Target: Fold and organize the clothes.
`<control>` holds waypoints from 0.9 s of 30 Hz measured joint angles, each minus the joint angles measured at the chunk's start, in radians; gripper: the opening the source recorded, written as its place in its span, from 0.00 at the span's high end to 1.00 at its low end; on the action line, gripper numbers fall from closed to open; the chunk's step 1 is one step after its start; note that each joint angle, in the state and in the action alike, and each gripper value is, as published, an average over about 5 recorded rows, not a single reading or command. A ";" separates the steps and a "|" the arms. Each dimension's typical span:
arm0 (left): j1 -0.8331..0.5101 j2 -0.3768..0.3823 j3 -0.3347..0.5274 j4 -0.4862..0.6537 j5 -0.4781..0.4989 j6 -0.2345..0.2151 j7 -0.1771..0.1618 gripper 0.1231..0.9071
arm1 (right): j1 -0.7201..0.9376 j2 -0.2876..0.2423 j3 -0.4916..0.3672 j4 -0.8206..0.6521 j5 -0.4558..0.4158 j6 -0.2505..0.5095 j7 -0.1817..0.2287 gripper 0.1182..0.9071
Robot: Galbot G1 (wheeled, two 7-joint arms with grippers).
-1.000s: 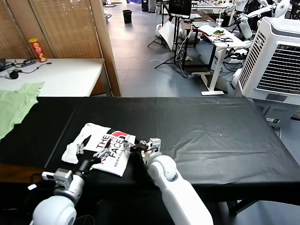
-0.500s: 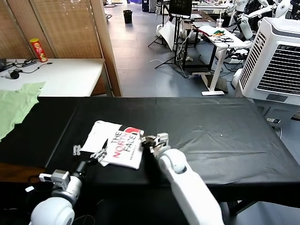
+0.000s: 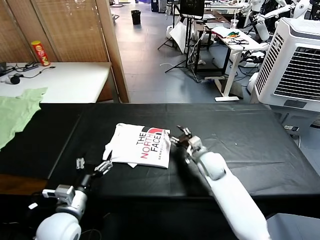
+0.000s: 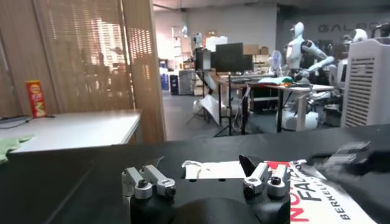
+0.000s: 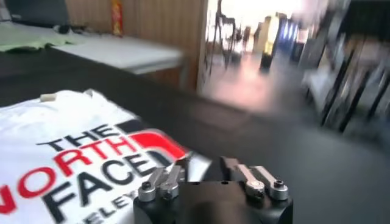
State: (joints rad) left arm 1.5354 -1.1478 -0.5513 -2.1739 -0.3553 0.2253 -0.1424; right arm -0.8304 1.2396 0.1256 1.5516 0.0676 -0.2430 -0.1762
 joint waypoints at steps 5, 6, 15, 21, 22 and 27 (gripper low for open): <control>0.008 0.001 0.003 0.011 -0.007 -0.017 -0.026 0.14 | -0.184 -0.048 0.063 0.182 0.012 0.011 0.066 0.15; 0.012 0.002 0.004 0.009 -0.010 -0.015 -0.033 0.14 | -0.225 -0.049 0.078 0.221 0.021 0.005 0.086 0.14; 0.097 0.013 0.013 -0.043 -0.018 -0.031 -0.073 0.14 | -0.613 -0.016 0.229 0.502 0.054 0.076 0.273 0.14; 0.197 0.012 0.029 -0.085 0.002 -0.051 -0.091 0.14 | -0.826 -0.003 0.292 0.619 0.029 0.177 0.351 0.14; 0.212 0.012 0.030 -0.091 0.000 -0.048 -0.100 0.14 | -0.855 -0.002 0.299 0.635 0.024 0.190 0.361 0.14; 0.285 0.016 0.015 -0.124 -0.033 -0.029 -0.140 0.14 | -0.982 -0.009 0.324 0.707 0.016 0.205 0.411 0.14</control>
State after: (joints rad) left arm 1.8208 -1.1323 -0.5360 -2.2982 -0.3881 0.1966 -0.2826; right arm -1.8124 1.2304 0.4494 2.2583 0.0837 -0.0380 0.2344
